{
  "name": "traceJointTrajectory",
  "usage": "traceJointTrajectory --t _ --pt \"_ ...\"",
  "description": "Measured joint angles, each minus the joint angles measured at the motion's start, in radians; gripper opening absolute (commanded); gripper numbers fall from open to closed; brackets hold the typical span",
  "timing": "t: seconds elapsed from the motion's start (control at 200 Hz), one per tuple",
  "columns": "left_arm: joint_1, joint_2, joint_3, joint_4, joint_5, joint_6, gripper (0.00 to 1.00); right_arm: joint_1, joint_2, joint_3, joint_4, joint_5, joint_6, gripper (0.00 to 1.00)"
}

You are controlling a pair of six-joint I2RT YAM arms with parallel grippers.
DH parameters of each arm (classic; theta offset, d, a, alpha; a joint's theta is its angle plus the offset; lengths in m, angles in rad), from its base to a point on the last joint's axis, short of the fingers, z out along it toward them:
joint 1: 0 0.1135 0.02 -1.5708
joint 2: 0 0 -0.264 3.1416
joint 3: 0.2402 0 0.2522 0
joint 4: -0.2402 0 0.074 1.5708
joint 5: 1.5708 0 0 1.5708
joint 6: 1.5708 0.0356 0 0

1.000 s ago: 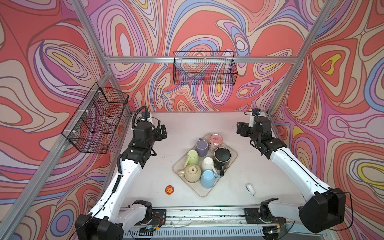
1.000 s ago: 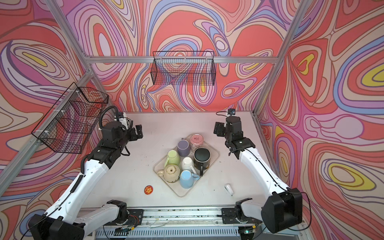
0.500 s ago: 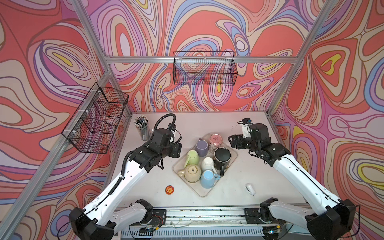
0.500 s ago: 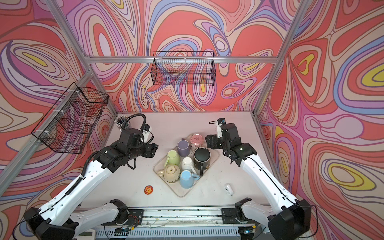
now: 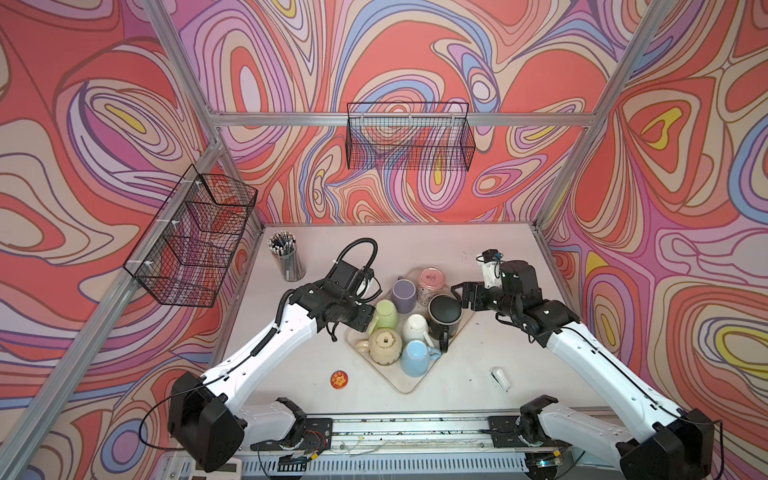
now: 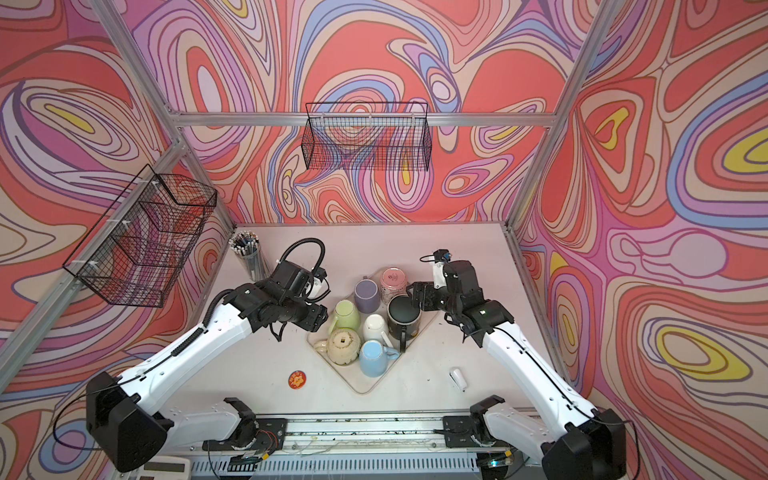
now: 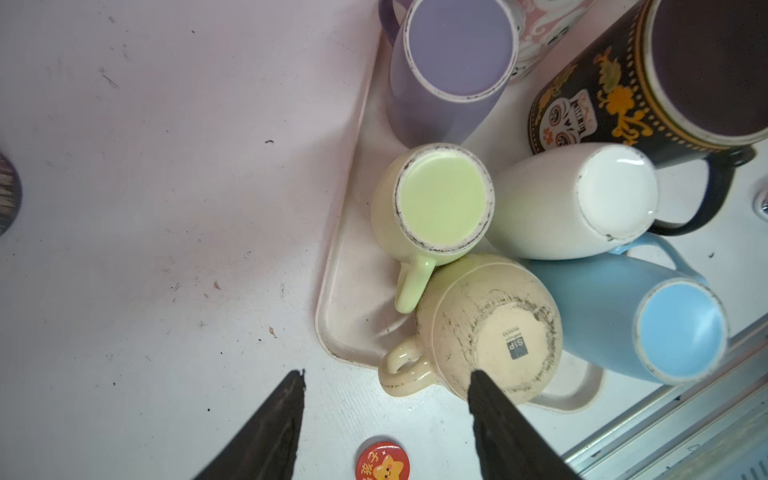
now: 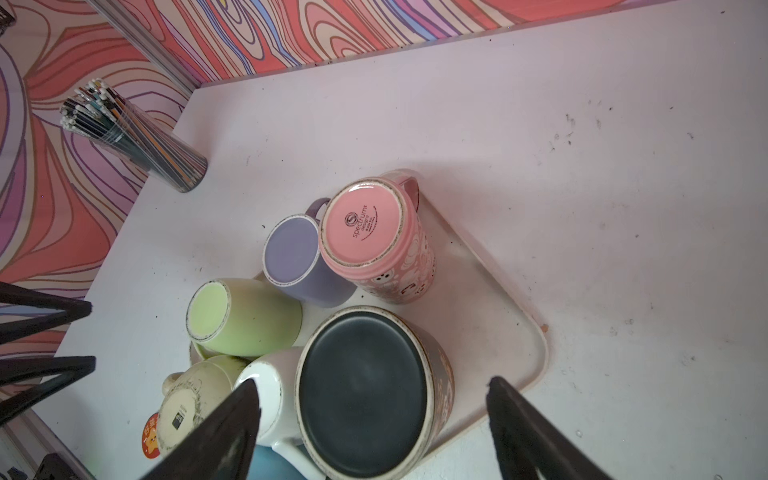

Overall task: Turn the mug right side up
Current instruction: 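Move left gripper over the light green mug while right arm advances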

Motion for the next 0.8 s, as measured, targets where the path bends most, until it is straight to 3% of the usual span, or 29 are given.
traceJointTrajectory --t 0.396,0.801 --pt "-0.016 0.162 0.014 0.003 0.007 0.056 0.48 0.0 0.035 -0.046 0.127 -0.035 0.036 0.87" --pt "-0.016 0.251 0.029 0.031 0.061 0.077 0.49 0.0 0.051 -0.071 0.177 -0.037 0.05 0.87"
